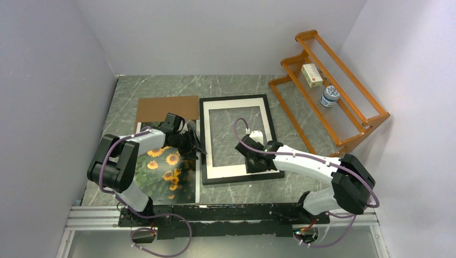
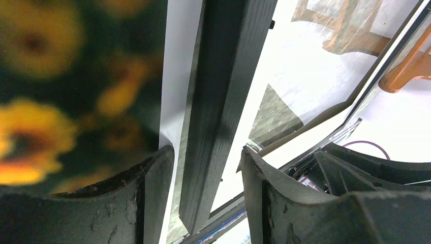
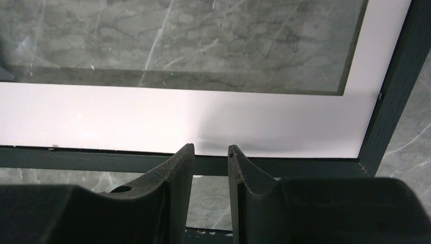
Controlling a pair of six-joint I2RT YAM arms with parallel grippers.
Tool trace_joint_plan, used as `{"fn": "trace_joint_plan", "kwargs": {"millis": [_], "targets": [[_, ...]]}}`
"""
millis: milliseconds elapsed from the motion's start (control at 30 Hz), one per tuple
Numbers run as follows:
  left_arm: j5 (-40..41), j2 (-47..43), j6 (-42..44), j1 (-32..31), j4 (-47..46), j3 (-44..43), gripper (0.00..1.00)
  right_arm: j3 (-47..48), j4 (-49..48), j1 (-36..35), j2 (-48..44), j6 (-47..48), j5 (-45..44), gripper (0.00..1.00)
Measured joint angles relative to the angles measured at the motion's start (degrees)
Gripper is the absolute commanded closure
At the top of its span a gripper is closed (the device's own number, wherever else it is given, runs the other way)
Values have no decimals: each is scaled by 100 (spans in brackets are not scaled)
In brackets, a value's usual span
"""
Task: Put the photo into the frame
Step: Adjust the photo frame item on the photo frame.
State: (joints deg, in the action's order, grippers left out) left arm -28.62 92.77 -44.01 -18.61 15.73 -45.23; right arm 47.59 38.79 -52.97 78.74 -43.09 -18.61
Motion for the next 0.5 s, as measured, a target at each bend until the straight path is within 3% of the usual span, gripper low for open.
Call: {"fn": "trace_joint_plan", "kwargs": {"millis": [500], "targets": [[4, 0, 0, -2, -4, 0, 43, -42, -17, -2, 422, -155, 216, 66]]}}
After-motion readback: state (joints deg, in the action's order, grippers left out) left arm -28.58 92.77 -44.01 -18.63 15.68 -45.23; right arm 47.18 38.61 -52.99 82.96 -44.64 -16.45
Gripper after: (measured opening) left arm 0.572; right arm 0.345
